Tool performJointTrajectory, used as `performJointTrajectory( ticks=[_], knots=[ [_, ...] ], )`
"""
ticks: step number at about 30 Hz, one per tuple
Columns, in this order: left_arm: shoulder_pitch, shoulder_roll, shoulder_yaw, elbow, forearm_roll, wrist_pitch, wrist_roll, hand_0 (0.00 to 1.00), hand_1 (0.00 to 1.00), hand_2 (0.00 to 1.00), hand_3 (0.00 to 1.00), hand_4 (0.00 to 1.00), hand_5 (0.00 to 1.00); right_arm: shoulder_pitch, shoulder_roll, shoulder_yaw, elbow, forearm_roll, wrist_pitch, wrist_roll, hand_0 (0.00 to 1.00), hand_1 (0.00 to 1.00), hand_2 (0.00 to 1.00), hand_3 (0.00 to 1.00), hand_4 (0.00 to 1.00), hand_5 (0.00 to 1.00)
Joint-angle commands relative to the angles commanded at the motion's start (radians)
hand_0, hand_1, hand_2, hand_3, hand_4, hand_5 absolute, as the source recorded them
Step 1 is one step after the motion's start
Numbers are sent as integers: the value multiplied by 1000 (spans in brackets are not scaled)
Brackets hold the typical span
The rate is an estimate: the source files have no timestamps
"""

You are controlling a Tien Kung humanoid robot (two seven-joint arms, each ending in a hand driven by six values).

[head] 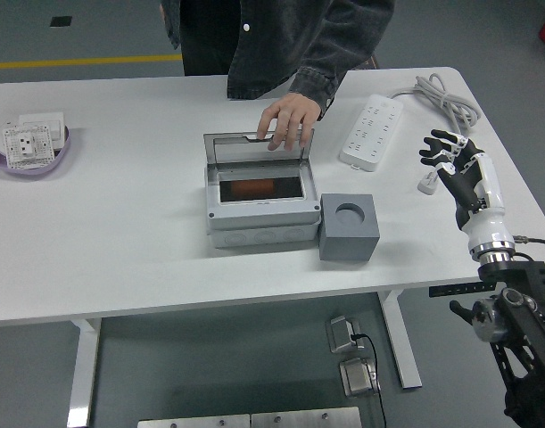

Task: Pick up the cylinder from the cube,place it in the box,flap close box

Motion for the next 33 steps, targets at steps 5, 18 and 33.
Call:
performJointTrajectory(
  ticks=[5,18,33],
  knots=[
    [-1,0,1,0,0,0,0,693,684,686,808,736,367,0,0,2,0,-1,0,0,636,592,642,649,664,385],
    [-2,0,1,0,0,0,-1,693,684,686,809,735,369,-1,1,11,6,-9,0,-2,636,590,642,649,658,380],
    [-7,-2,2,0,4,0,-3,693,685,686,809,735,366,-2,-5,44,18,-27,-4,-8,636,589,642,649,656,378]
  ],
)
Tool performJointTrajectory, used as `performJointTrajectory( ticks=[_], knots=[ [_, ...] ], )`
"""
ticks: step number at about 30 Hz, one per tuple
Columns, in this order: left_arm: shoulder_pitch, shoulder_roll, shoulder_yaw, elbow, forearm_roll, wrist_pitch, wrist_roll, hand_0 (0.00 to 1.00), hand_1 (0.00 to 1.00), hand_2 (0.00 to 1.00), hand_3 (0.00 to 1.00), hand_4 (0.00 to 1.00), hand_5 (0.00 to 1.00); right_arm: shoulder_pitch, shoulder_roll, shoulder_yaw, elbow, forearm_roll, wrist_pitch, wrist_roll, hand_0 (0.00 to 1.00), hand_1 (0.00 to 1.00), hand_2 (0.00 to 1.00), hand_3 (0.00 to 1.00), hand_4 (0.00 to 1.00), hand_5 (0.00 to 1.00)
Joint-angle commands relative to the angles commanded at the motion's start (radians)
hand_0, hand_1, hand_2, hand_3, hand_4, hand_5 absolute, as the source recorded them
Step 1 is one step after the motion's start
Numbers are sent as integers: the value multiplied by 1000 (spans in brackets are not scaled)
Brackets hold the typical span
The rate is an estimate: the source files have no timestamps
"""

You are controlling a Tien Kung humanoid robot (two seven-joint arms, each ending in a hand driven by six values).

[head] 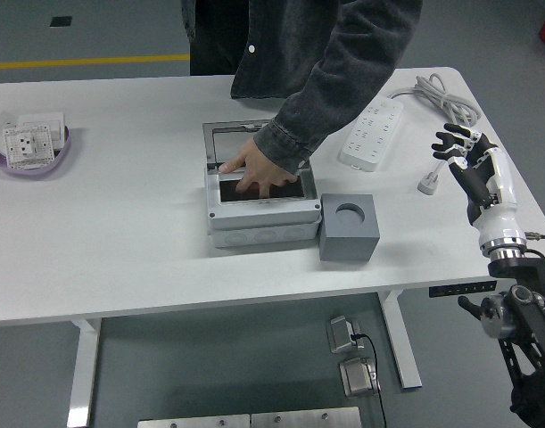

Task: Pick up the cylinder from the cube,place it in the box,flap close box

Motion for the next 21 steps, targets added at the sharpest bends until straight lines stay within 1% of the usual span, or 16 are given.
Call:
performJointTrajectory(
  ticks=[7,13,21],
  knots=[
    [8,0,2,0,-2,2,-4,694,685,686,809,735,367,5,-3,-2,4,15,-1,5,636,590,642,648,656,378],
    [19,-6,1,0,-1,2,-1,693,685,686,809,735,366,15,-2,0,9,19,-1,7,636,590,642,649,656,378],
    [13,-6,3,0,0,1,-4,693,685,686,809,735,366,7,-8,11,10,36,0,12,636,588,642,649,652,374]
  ],
)
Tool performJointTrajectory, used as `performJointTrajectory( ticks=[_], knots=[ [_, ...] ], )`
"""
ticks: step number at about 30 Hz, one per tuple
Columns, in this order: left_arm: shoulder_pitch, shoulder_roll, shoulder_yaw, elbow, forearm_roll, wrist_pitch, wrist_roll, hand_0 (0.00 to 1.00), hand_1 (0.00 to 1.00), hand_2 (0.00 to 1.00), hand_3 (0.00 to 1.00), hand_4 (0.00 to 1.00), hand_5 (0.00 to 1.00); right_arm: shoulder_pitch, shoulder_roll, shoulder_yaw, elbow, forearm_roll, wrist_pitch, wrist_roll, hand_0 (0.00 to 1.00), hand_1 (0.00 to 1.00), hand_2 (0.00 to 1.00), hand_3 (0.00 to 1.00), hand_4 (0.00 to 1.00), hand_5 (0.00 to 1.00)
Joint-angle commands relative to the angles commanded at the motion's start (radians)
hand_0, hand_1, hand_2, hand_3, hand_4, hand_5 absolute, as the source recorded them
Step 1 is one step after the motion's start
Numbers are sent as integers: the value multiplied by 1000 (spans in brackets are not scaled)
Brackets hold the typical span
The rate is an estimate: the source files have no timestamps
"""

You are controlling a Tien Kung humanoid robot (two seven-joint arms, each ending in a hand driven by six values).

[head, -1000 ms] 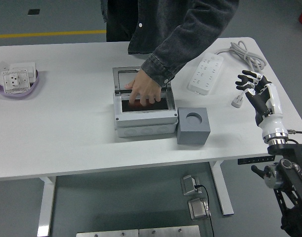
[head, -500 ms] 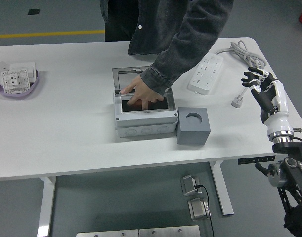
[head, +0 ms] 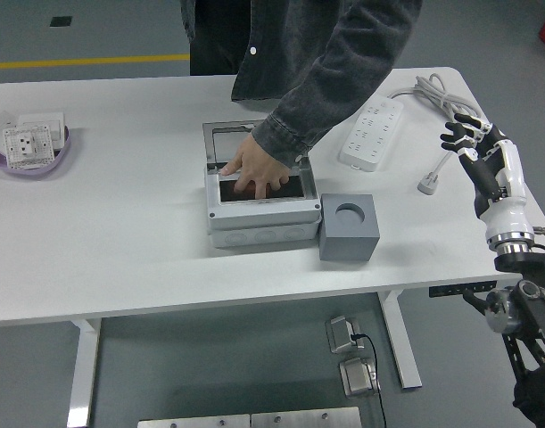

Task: Pick up the cylinder from the cube,place it in the box,flap close box

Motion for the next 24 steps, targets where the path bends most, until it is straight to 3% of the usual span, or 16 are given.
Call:
performJointTrajectory(
  ticks=[24],
  knots=[
    [-12,4,0,0,-1,-1,1,694,684,686,809,735,366,3,8,6,-11,-3,-5,1,636,586,642,648,649,372]
  ],
)
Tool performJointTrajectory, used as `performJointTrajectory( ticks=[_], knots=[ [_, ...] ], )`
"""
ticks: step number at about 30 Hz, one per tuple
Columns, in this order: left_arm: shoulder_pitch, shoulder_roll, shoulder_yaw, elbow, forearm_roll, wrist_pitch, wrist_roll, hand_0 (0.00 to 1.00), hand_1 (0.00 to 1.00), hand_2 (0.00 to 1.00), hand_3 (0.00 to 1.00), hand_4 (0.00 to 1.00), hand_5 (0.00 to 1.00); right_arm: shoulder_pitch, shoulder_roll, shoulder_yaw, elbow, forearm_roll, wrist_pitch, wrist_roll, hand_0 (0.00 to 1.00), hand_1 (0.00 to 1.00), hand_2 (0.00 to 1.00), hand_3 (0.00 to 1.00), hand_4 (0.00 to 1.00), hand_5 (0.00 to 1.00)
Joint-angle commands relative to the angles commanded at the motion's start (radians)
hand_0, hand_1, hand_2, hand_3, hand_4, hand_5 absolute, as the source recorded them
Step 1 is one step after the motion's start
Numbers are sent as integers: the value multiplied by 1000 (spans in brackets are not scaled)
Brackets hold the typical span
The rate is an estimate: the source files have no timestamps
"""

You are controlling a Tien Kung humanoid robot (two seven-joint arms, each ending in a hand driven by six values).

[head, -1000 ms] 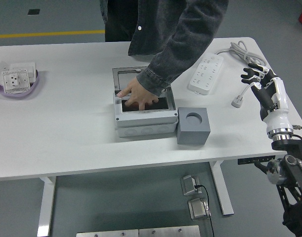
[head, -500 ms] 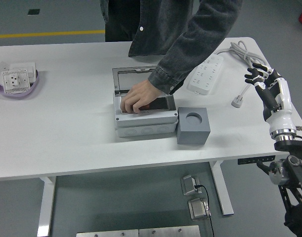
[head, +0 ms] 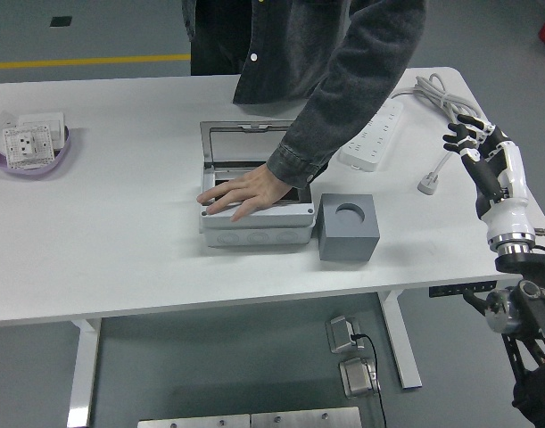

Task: Pick up the cylinder from the cube,place it in the box,flap close box

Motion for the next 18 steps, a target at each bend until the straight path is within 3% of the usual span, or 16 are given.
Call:
performJointTrajectory(
  ticks=[18],
  knots=[
    [0,0,3,0,-3,0,1,693,684,686,809,735,368,-5,7,-3,-12,-5,-1,-2,634,587,642,648,649,371]
  ],
)
